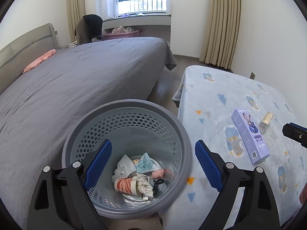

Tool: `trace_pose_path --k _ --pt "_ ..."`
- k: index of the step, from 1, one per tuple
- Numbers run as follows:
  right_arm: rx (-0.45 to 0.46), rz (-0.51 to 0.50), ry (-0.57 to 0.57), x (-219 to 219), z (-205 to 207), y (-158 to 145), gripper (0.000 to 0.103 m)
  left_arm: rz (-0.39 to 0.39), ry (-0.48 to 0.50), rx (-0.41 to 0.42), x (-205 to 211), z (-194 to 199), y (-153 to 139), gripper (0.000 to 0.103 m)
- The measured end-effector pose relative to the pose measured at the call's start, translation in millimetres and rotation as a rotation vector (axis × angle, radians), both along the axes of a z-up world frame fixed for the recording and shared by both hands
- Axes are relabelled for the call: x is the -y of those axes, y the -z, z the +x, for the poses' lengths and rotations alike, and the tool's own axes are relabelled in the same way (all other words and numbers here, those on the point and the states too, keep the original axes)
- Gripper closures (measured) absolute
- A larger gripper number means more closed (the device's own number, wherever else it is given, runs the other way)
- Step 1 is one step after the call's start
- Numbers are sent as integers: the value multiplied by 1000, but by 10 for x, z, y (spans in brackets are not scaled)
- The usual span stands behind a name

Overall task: Collect trash
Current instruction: 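Grasp the purple Zootopia toothpaste box with the left gripper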

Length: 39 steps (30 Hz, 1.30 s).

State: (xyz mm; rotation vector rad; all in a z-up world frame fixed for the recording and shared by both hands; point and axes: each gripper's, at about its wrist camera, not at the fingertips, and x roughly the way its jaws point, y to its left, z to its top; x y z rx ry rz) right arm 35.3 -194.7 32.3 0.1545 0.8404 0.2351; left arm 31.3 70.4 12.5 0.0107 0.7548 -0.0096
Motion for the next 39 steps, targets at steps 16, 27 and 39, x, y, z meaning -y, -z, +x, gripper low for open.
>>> trace_pose_path --k 16,27,39 --pt "3 -31 94 728 138 58 43 -20 86 -40 691 98 32 16" --pt "-2 28 176 1185 192 51 43 -72 234 -137 1612 366 204 16" --pt "25 113 182 1339 182 -96 43 -31 262 -232 2140 724 542 16"
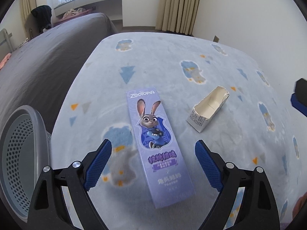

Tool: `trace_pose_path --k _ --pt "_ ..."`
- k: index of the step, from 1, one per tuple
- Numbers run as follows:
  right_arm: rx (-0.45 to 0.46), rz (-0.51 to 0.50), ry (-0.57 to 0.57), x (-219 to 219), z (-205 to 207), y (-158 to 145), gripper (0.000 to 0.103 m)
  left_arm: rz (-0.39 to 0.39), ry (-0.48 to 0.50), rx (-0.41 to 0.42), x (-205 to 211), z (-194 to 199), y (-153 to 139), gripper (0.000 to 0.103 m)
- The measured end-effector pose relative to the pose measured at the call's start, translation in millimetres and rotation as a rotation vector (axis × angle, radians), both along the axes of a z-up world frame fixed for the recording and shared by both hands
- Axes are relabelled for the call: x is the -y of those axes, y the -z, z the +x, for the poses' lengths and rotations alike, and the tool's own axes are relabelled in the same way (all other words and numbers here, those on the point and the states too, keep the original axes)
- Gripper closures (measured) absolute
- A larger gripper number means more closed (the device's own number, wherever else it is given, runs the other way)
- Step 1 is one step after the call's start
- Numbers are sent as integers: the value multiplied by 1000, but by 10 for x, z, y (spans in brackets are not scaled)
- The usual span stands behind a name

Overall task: Collect trash
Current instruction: 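Grasp the purple Zootopia toothpaste box with the left gripper, then grasp the white milk carton with the right gripper while the left gripper holds the toothpaste box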

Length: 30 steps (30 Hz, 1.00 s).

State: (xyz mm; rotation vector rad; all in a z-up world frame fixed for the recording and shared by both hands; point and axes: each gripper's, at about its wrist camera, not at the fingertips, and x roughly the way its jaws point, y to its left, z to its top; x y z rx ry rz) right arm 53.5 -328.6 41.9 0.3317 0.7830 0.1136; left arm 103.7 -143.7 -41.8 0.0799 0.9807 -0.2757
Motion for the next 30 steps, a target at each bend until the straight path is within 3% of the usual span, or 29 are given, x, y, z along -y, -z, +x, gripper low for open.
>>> trace_pose_path --k 13,16,20,21,30 --pt "0 34 2 71 -2 -31 43 37 -36 -71 53 167 302 18" --pt "3 33 1 70 -4 -32 43 63 -20 -50 95 150 302 25" --pt "5 33 1 80 1 -33 43 55 -12 -41 62 127 253 54" --pt "5 33 0 82 3 -33 43 50 -12 -44 46 126 246 57" --pt "-18 2 0 3 50 56 43 7 -27 -37 -192 35 137 60"
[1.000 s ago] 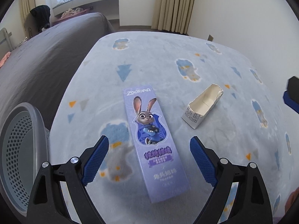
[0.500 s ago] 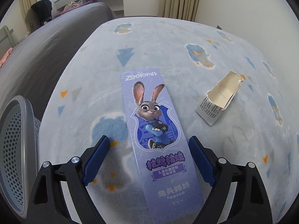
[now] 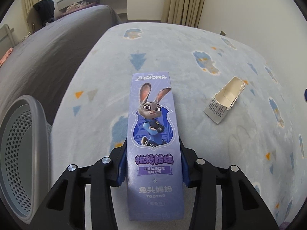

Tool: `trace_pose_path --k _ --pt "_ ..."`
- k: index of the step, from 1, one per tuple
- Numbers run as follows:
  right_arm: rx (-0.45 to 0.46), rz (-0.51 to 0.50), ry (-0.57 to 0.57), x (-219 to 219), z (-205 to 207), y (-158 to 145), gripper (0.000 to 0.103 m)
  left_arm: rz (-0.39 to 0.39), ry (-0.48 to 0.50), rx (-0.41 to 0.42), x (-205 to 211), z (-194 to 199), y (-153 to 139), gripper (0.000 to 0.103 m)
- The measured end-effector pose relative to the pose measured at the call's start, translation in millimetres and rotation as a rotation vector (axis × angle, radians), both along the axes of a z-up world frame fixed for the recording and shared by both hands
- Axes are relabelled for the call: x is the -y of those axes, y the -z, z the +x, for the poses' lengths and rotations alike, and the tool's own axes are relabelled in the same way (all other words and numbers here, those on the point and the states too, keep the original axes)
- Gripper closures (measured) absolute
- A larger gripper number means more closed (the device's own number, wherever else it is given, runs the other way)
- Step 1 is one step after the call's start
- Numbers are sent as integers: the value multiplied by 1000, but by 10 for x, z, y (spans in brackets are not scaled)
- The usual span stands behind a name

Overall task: Collect trash
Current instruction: 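Grasp the white milk carton with the right gripper while the left gripper holds the toothpaste box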

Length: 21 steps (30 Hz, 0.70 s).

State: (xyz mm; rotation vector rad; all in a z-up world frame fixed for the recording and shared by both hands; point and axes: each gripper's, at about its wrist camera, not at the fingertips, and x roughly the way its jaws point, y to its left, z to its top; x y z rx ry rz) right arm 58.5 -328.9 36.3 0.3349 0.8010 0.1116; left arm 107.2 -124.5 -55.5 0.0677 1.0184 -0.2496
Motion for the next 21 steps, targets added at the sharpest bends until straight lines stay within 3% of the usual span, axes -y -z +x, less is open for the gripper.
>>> trace_pose_path --k 7,14,21 --pt "-31 -35 -26 -210 46 139 43 -31 -23 71 -362 -152 -341 60" --pt "-60 -90 -16 -564 197 415 41 -8 -20 124 -765 -283 -623 60" --pt "-95 -93 40 -723 398 630 41 6 -25 147 -1071 -316 -674 60"
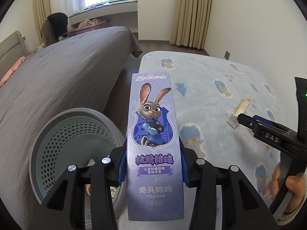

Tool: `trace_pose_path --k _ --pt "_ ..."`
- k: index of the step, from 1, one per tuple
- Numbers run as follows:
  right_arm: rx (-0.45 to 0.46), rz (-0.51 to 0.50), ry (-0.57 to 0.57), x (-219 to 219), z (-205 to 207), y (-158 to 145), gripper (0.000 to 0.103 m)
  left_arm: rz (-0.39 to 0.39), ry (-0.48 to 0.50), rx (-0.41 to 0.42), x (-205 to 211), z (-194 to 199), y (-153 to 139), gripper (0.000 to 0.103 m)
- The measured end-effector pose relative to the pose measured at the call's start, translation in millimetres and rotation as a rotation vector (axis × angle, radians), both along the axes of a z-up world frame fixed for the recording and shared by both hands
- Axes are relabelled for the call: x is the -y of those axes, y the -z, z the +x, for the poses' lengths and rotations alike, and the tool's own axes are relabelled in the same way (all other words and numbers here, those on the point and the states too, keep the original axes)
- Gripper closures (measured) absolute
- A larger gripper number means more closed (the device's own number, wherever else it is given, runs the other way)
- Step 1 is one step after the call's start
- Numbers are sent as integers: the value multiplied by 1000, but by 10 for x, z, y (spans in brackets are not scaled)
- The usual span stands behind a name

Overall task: Collect trash
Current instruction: 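Grasp the white milk carton with the right gripper while the left gripper holds the toothpaste box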

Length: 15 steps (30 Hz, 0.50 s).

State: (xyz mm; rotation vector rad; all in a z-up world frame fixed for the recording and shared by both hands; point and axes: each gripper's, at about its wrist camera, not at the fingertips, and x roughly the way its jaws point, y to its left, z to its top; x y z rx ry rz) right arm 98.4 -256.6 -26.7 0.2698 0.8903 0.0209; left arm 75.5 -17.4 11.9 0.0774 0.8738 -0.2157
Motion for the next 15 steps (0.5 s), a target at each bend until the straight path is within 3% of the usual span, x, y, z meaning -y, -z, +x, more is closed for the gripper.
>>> trace_pose_path --k 7,15 --pt "-55 -49 80 -95 211 255 41 -34 -9 -8 -172 24 74 60" --pt "-58 -71 147 -101 389 356 37 -47 -14 13 -227 5 66 60"
